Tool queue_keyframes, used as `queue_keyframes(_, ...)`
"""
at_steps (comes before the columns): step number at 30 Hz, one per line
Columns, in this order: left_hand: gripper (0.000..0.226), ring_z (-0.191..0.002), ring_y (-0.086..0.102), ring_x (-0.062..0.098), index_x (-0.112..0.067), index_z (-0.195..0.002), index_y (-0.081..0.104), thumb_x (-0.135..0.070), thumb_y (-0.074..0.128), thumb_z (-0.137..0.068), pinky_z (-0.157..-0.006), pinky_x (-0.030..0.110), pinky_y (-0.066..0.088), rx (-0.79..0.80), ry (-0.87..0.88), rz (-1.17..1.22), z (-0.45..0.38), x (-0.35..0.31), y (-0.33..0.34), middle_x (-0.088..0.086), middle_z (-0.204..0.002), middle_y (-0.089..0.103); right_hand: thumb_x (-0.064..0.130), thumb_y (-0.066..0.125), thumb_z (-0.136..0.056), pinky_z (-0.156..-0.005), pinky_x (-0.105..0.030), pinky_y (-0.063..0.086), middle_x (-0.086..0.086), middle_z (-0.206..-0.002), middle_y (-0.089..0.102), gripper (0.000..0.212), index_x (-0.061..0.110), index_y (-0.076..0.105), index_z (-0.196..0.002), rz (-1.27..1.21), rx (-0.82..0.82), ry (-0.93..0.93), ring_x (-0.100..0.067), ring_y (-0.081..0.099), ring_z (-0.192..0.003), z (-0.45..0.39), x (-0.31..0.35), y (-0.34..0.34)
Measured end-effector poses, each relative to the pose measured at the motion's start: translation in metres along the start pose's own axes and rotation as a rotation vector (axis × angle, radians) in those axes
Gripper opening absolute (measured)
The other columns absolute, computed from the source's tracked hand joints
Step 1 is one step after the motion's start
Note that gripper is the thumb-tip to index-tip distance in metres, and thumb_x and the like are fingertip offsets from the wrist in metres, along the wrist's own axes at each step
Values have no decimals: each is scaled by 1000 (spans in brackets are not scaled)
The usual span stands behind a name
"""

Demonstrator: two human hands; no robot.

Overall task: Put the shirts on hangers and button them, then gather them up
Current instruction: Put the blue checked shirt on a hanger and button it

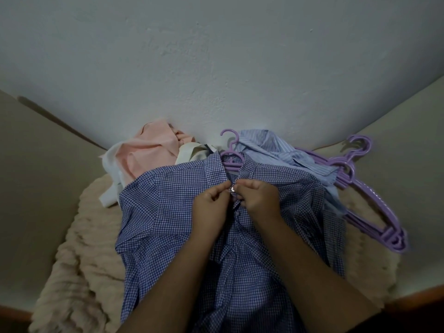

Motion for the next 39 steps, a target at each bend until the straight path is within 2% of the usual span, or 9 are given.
queue_keyframes(6, 19, -85, 72, 14, -13, -106, 69, -6, 62, -90, -77, 25, 57, 27, 0, 68, -1, 3, 0, 4, -94, 74, 6, 64, -86, -46, -9, 42, 2, -64, 63, 18, 1, 69, -103, 155, 15, -153, 6, 55, -45, 1, -3, -3)
queue_keyframes(10, 19, -87, 72, 16, -15, -108, 68, -9, 60, -92, -79, 28, 57, 62, -9, 98, -4, 3, -2, 6, -95, 74, 6, 62, -87, -61, -5, 47, 0, -75, 66, 21, 1, 69, -107, 236, 39, -256, 6, 60, -62, 3, -1, -5)
queue_keyframes(13, 19, -88, 71, 20, -13, -108, 68, -9, 60, -92, -82, 31, 56, 75, -29, 115, -9, 2, -5, 9, -94, 74, 5, 64, -86, -63, -5, 47, -7, -86, 70, 25, 2, 68, -111, 228, 100, -264, 8, 62, -65, 5, -2, -7)
queue_keyframes(17, 17, -85, 70, 22, -11, -105, 70, -12, 61, -92, -81, 32, 56, 114, -78, 157, -13, 1, -7, 12, -92, 74, 8, 69, -82, -70, -5, 46, -4, -92, 71, 29, 6, 68, -111, 327, 107, -339, -3, 63, -76, 8, -2, -6)
queue_keyframes(21, 11, -79, 70, 19, -12, -90, 73, -18, 63, -90, -79, 29, 57, 126, -82, 182, -12, -1, -6, 10, -84, 74, 6, 66, -84, -78, -15, 50, -5, -95, 72, 19, 5, 73, -102, 351, 33, -426, -8, 64, -83, 9, -3, -5)
queue_keyframes(23, 14, -82, 71, 20, -8, -94, 74, -18, 65, -89, -81, 31, 56, 131, -85, 188, -13, 0, -5, 11, -86, 75, 4, 64, -85, -74, -17, 53, -5, -89, 72, 16, 4, 73, -99, 288, 25, -379, -6, 66, -78, 9, -4, -5)
queue_keyframes(27, 20, -92, 71, 22, -7, -105, 71, -9, 69, -85, -86, 32, 56, 165, -99, 169, -15, 1, -6, 11, -98, 74, 0, 63, -85, -59, -5, 46, 0, -74, 66, 16, -2, 70, -99, 121, 46, -238, 9, 63, -60, 4, -7, -7)
queue_keyframes(34, 19, -90, 72, 22, -8, -101, 70, -5, 70, -83, -83, 27, 57, 188, -117, 196, -18, -1, -5, 13, -97, 74, 1, 67, -81, -63, -11, 49, 2, -74, 69, 15, 1, 72, -95, -49, 28, -87, 6, 63, -61, -4, -14, -7)
queue_keyframes(39, 22, -91, 71, 23, -3, -106, 69, -2, 69, -83, -85, 28, 56, 190, -146, 191, -20, 5, -6, 14, -96, 74, 0, 68, -80, -58, -9, 48, 3, -70, 67, 10, 4, 71, -88, -77, 20, -56, 6, 61, -55, -4, -15, -7)
Point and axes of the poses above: each hand's wrist, its own z-axis away from the middle knuckle, its own y-axis out of the palm, x = y × z, the point moved 2 cm from there along -z, towards the middle knuckle
